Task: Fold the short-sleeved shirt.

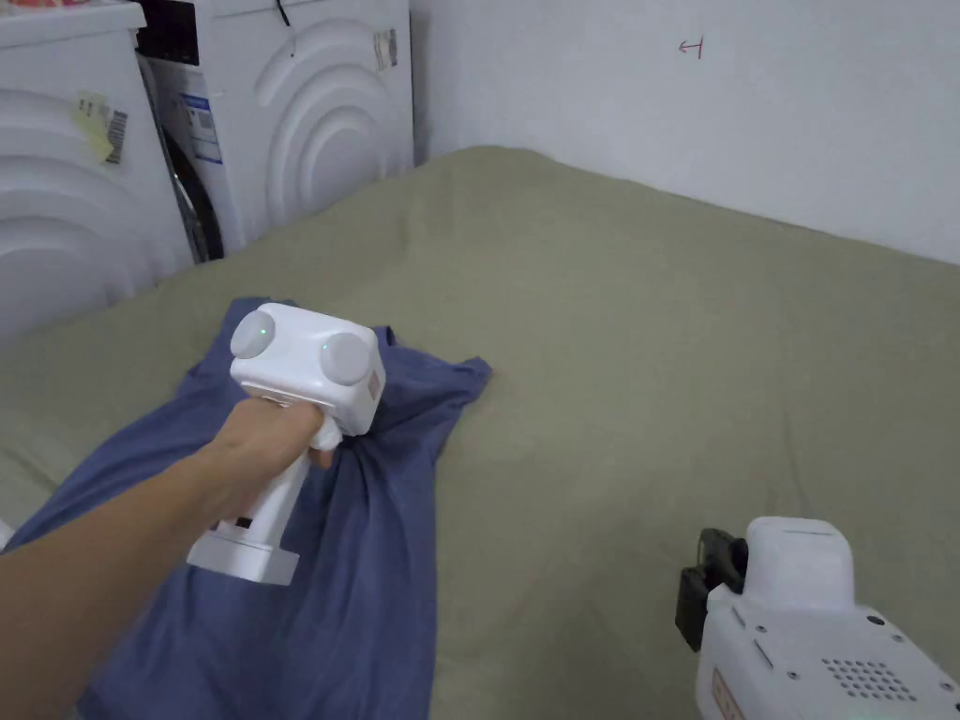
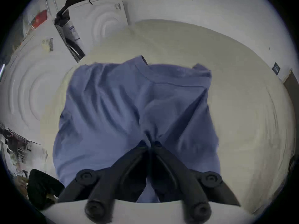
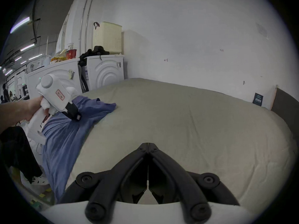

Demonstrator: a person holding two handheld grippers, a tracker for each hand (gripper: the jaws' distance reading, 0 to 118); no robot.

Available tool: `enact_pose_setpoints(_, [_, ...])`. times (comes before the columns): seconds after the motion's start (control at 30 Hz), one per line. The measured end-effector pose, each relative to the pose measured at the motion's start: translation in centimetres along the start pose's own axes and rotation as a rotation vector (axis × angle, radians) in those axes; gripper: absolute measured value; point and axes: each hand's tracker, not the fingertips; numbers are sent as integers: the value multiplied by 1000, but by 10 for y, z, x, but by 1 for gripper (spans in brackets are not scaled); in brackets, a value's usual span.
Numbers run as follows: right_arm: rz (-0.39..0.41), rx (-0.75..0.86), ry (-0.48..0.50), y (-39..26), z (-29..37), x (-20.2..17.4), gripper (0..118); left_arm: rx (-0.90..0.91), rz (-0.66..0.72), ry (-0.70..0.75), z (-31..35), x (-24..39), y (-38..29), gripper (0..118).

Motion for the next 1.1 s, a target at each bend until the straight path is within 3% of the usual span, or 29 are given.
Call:
enact_pose_setpoints(0.1, [2,18,-44,0,30,23,1,77,57,-58,41,-2,-1,2])
enact_pose_setpoints(0.33, [-38,78,-139,1,103,72,1,221,-29,-130,140,52,12,2])
enact_pose_setpoints(0.63, [-67,147,-310,-9,189,137,1,370,-306,-424,245,234,19,2])
enact_pose_setpoints(0.77, [-119,151,-393,-19,216,170,1,405,-449,-562,277,337,7,2])
enact_pose_setpoints(1.0, [-162,119,-536,-41,245,219,1,279,-553,-802,262,500,-33,2])
enact_pose_setpoints(1.1, [-173,88,-579,-54,247,237,1,210,-622,-806,220,557,-55,2])
